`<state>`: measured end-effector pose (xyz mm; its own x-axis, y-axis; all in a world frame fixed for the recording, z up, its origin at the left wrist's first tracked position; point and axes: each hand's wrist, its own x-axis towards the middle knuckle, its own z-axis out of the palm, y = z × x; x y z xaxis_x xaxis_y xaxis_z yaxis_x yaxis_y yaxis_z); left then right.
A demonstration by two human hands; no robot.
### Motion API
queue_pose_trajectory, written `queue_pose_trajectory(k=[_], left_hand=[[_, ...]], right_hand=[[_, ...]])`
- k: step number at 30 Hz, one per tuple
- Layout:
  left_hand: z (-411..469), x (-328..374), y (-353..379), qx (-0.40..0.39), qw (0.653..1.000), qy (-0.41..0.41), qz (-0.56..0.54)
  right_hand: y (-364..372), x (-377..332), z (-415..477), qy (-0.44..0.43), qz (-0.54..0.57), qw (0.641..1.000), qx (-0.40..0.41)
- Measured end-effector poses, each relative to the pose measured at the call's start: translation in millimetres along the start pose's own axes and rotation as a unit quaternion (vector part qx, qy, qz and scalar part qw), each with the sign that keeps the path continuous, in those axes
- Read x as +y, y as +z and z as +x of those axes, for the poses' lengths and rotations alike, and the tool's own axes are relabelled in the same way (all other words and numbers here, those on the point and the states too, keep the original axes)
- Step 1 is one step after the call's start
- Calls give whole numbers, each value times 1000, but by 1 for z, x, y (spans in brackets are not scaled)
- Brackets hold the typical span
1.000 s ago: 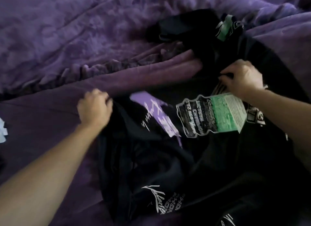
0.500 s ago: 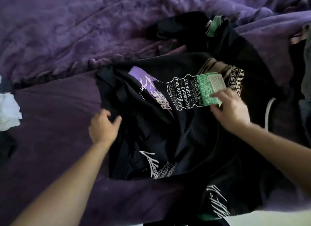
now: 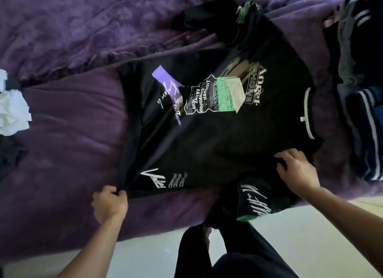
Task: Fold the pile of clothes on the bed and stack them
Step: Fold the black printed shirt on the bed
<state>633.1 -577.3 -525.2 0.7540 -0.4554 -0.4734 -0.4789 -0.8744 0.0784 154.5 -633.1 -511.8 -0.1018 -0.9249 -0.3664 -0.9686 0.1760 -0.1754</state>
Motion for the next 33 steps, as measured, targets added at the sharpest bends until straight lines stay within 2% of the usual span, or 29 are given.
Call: queue_pose_trajectory(k=[2,3,5,6,8,10,11,13,15,17,19,20,22,24,26,29,33], left_hand=[[-14,-1,4,49,992,120,-2],[-27,3,7,49,980,191,-10],[-59,9,21,-15,955,295,-8],[-77,10,32,-66,943,326,10],[-111,9,60,-150,905,387,92],[-140,5,88,-188,850,461,175],[-151,4,100,-199,834,479,187],[-167,8,114,-214,833,489,143],[-178,13,116,-267,852,450,19],[-178,19,111,-342,874,320,-130],[-172,25,103,-389,866,206,-237],[-170,28,99,-400,863,194,-240],[-172,36,98,-425,867,197,-173],[-185,48,105,-427,869,238,-81],[-202,63,117,-421,865,266,-61],[-213,85,130,-442,859,209,-153],[-196,100,107,-498,803,27,-326]], right_hand=[[3,-5,-19,-75,-14,996,48],[6,-10,-28,-121,-15,990,64],[18,-19,-49,-197,-24,978,59],[26,-21,-57,-207,-45,977,14],[41,-20,-66,-173,-128,970,-118],[46,-11,-66,-134,-163,960,-187],[47,-8,-65,-124,-140,964,-188],[46,-1,-64,-110,-55,981,-149],[41,3,-68,-90,11,988,-123],[35,6,-74,-47,51,991,-115],[28,6,-77,-10,99,990,-97],[23,4,-78,3,135,987,-88],[11,-3,-78,18,221,973,-70],[-2,-13,-76,26,284,956,-68],[-12,-22,-73,32,324,942,-83],[-24,-30,-60,40,342,934,-93],[-30,-27,-31,58,321,943,-64]])
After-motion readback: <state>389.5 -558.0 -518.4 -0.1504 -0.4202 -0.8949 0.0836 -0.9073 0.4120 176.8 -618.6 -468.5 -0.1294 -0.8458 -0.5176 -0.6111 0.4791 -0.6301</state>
